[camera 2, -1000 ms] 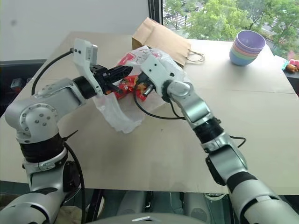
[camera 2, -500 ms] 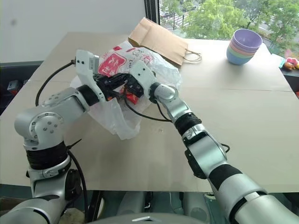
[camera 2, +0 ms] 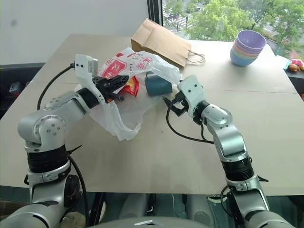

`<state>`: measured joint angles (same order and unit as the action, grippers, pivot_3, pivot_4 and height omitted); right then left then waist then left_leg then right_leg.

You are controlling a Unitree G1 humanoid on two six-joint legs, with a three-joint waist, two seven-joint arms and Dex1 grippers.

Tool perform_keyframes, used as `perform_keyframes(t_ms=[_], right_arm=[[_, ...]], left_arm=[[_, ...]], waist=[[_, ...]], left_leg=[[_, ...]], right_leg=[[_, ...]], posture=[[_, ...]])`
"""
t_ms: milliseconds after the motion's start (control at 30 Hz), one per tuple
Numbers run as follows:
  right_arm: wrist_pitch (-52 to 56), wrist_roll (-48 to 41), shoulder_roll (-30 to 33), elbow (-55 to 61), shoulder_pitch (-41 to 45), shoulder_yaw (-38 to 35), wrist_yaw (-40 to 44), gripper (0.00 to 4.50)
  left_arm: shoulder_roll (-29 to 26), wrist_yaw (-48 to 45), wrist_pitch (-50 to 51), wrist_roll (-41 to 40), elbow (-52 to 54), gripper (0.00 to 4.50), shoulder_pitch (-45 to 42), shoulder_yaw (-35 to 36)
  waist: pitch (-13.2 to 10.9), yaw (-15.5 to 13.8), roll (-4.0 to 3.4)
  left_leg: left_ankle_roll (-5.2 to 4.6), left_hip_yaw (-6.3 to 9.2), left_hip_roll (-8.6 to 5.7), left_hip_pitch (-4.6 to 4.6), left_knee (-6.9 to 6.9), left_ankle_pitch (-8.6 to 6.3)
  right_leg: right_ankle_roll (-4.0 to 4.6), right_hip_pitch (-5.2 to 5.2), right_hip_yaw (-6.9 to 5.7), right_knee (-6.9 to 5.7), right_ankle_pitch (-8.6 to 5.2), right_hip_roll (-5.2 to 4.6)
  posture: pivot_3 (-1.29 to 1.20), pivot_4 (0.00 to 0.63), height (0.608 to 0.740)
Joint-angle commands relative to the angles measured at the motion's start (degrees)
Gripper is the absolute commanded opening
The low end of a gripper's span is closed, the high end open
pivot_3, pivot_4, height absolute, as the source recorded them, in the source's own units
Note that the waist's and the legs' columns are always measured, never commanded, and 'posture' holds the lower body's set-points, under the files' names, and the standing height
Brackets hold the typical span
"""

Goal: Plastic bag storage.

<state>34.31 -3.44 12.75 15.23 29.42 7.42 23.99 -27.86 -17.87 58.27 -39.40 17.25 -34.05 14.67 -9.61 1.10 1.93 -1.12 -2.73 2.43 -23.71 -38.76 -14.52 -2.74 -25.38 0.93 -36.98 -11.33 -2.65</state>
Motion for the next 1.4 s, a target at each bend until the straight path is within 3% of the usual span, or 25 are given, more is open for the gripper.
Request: perform_keyframes(t_ms=[33,267,567,700,767,867,1067,1133,1267,1400], right_arm=[[0.8,3.2,-1.9,-7.8,5.9,-2.3,-7.6,4.44],[-14.3,2.9,-6.2,-36.4,19.0,-4.6,-10.9,4.44],[-21.5,1.0,-6.1,-45.3,23.3,-6.0,-7.4,0.06],[-19.4,0.3,-4.9,-40.6,21.6,-5.9,-5.5,0.02],[-17.8,0.0,-4.0,-38.3,20.9,-5.8,-4.4,0.02],[-15.5,0.0,-3.0,-35.8,20.3,-5.5,-3.6,0.00],[-11.1,-0.3,-2.6,-30.0,18.6,-4.7,-2.7,0.00],[-9.8,-0.5,-2.5,-28.2,17.9,-4.7,-2.7,0.00],[-7.1,-0.9,-2.0,-25.0,17.0,-4.8,-2.7,0.00],[-4.9,-1.3,-1.4,-22.9,16.4,-4.7,-2.2,0.00]], left_arm=[[-0.9,-1.4,-1.7,0.2,0.8,0.00,-0.9,-0.6],[-1.6,-1.8,-1.9,0.2,1.6,0.00,-0.9,-1.2],[-2.4,-1.2,-1.9,0.1,3.4,0.00,0.4,-1.2],[-3.1,-1.9,-1.5,-0.1,2.0,0.00,0.0,-1.0],[-2.5,-4.1,2.0,-6.1,1.0,0.00,0.0,2.1],[-3.7,-7.8,2.7,-11.8,2.5,0.78,1.7,5.9],[-14.6,-15.6,14.5,-34.7,2.6,3.51,13.4,20.4],[-18.2,-18.5,16.0,-37.0,4.6,4.19,21.7,24.7],[-20.6,-25.2,18.0,-40.4,11.2,4.19,42.9,34.8],[-15.0,-24.9,9.4,-29.8,17.9,4.19,55.9,29.1]], waist=[[0.0,0.0,0.00],[0.0,0.3,0.00],[0.0,0.2,-0.01],[0.0,0.2,-0.02],[0.0,0.2,-0.02],[0.0,0.4,-0.02],[0.0,1.7,-0.04],[-0.1,1.8,-0.08],[-0.1,1.7,-0.10],[-0.2,0.9,-0.31]], left_leg=[[-0.02,-0.01,0.00,0.02,-0.01,0.05],[-0.05,0.02,-0.01,-0.08,0.05,0.14],[-0.05,0.01,-0.07,-0.14,0.35,0.13],[-0.05,0.02,-0.07,-0.14,0.35,0.13],[-0.05,0.04,-0.07,-0.13,0.35,0.13],[-0.06,0.04,-0.08,-0.12,0.33,0.13],[-0.05,0.16,0.00,-0.12,0.37,0.13],[-0.06,0.21,0.01,-0.11,0.38,0.13],[-0.07,0.17,-0.01,-0.11,0.40,0.12],[-0.06,0.14,-0.06,-0.05,0.40,0.11]], right_leg=[[0.04,0.00,0.02,-0.01,0.03,0.01],[0.09,-0.03,0.03,0.05,0.08,0.02],[0.09,-0.09,0.01,0.25,0.08,-0.07],[0.09,-0.12,0.01,0.19,0.08,-0.07],[0.09,-0.12,0.00,0.16,0.08,-0.07],[0.08,-0.12,0.00,0.15,0.08,-0.07],[0.09,-0.27,0.09,0.12,0.06,-0.04],[0.09,-0.27,0.13,0.12,0.06,-0.05],[0.08,-0.27,0.12,0.20,0.05,-0.14],[0.32,-0.25,0.10,0.19,-0.09,-0.23]], posture=[[0.00,0.150,0.740],[0.00,0.150,0.740],[0.00,0.150,0.740],[0.00,0.150,0.740],[0.00,0.150,0.740],[0.00,0.150,0.740],[0.00,0.150,0.740],[0.00,0.150,0.740],[0.00,0.150,0.740],[0.00,0.150,0.740]])
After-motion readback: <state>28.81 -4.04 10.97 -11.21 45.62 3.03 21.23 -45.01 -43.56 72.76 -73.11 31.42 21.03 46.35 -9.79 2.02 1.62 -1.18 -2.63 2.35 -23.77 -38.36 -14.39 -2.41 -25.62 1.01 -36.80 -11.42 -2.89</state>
